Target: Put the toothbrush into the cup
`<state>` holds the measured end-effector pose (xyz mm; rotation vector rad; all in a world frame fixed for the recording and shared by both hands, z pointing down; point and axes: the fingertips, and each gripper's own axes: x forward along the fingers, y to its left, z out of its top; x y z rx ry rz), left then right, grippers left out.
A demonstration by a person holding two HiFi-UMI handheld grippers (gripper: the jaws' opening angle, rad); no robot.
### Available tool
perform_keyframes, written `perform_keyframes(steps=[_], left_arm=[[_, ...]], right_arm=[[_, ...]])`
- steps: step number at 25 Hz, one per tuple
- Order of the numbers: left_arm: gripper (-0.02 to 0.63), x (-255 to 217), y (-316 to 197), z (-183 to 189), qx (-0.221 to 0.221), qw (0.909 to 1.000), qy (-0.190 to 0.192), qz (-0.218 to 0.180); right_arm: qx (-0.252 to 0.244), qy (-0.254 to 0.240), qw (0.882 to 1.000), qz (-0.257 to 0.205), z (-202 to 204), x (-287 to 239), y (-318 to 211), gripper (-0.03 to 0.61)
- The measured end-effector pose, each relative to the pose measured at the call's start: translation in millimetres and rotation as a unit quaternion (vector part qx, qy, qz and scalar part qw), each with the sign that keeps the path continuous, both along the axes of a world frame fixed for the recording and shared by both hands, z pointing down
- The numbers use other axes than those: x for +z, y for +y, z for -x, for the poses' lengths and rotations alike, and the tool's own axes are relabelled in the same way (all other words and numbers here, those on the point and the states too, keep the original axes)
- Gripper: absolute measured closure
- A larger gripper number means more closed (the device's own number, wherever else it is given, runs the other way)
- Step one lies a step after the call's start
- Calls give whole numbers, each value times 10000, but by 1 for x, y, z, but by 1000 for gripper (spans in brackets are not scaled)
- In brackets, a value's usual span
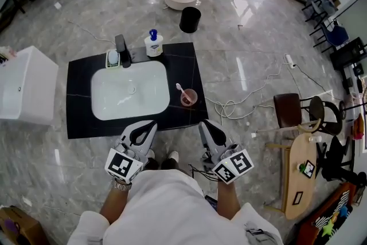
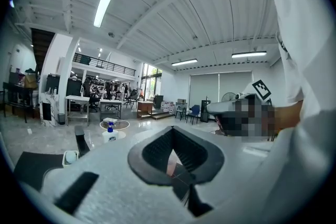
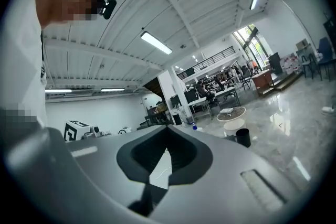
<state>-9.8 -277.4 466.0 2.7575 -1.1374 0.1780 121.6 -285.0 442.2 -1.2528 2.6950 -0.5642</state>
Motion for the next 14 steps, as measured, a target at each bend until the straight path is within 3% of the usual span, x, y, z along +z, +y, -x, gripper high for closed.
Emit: perform_keyframes(steps=[8,14], left_arm=[[615,-14,-2,-14,211,9993,244,-203],[615,-13,2,-16,275,9994,140,-185]], right_arm=[[44,302,9994,-191,-3,-7,5,568],[-2,326,9992,-216,1,-10,6,568]])
